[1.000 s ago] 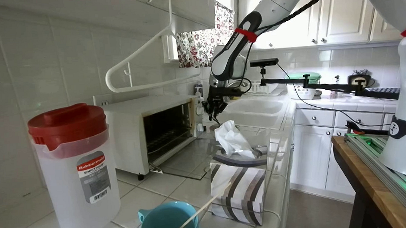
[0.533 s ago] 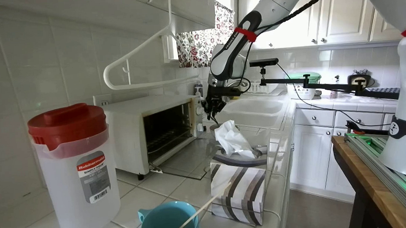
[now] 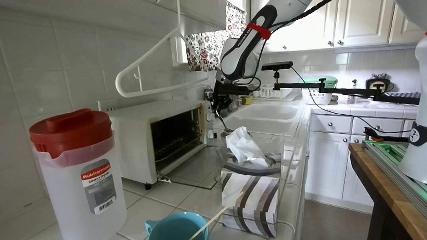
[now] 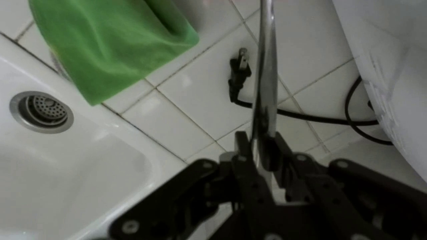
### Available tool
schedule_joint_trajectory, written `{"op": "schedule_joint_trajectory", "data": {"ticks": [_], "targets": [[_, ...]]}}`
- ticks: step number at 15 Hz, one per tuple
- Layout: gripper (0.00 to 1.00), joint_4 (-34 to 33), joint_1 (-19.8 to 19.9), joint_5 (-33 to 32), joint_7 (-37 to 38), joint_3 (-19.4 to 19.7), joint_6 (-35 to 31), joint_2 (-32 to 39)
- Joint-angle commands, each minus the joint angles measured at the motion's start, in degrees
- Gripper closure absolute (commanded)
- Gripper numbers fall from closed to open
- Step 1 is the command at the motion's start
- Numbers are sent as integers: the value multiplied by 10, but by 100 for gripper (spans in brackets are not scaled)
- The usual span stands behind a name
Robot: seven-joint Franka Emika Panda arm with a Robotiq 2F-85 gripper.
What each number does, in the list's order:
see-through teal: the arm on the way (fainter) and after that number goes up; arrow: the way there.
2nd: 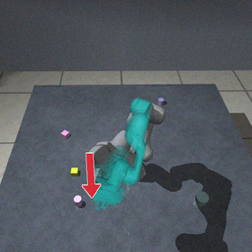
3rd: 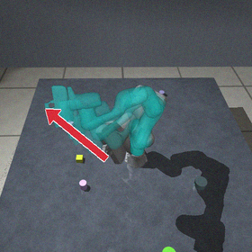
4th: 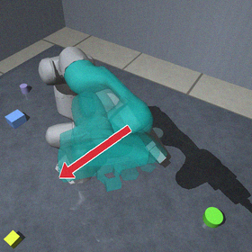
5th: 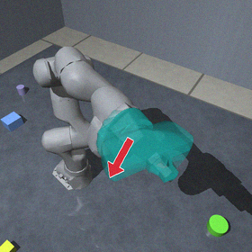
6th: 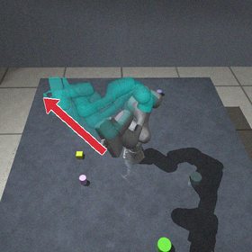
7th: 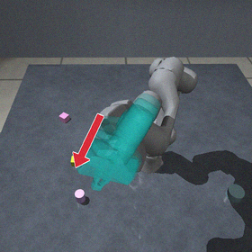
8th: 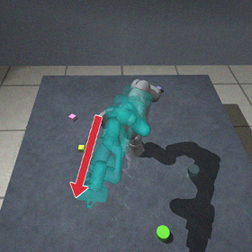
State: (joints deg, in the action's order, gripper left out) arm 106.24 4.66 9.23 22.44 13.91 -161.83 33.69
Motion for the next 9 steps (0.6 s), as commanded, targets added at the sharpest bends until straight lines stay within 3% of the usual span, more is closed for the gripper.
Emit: {"op": "schedule_joint_trajectory", "data": {"ticks": [1,9], "targets": [[95,30,-34,-31,9,29,-41,-12],[95,85,-125,-71,4,104,-136,-20]]}}
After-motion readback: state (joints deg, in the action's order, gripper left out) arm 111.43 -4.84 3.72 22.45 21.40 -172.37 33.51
